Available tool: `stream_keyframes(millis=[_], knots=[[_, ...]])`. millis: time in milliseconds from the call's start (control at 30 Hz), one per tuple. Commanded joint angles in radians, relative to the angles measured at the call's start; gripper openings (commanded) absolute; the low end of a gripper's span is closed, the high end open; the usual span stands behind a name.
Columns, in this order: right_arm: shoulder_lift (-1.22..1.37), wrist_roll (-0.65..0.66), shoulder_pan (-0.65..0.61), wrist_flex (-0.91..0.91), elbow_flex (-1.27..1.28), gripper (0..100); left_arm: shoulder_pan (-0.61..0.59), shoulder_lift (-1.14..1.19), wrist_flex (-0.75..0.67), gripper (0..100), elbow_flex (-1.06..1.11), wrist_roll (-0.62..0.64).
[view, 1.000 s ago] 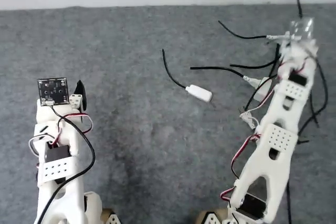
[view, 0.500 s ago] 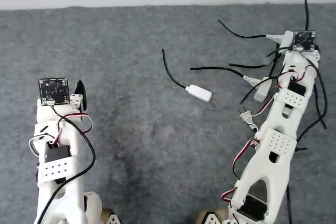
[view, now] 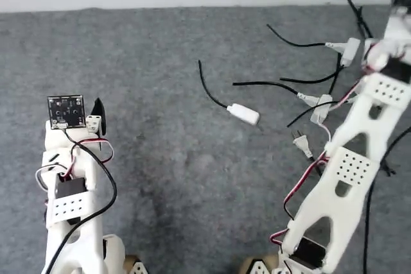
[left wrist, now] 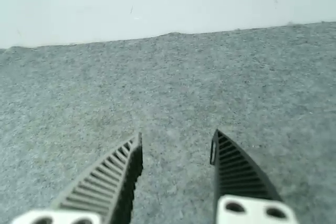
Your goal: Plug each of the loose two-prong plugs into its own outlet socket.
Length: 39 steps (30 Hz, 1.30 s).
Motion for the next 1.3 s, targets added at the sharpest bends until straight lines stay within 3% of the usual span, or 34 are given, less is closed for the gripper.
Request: stream_keyframes(millis=[0,200,367,633,900,1133,1267], knots=[[-0.282,-0.014,-0.053,0.177,-0.037,31.4,0.008,-0.018,-0.023,21,-0.005,-0.009],[-0.506,-0.011,-0.179,0.499,-0.028,31.4,0.009,-0.018,-0.023,21,-0.005,-0.009],[-0.59,-0.012,-0.173,0.493,0.272,31.4,0.009,-0.018,-0.023,21,-0.005,-0.009],[-0.644,-0.006,-0.323,0.484,0.845,31.4,0.057,-0.02,-0.028,20,0.012,-0.068],[-0.647,-0.006,-0.452,0.487,0.965,31.4,0.06,-0.02,-0.028,20,0.012,-0.071],[-0.648,-0.008,-0.648,0.484,1.074,31.4,0.06,-0.018,-0.028,20,0.012,-0.071],[-0.691,-0.006,-0.682,0.486,1.063,31.4,0.06,-0.018,-0.028,20,0.012,-0.071]])
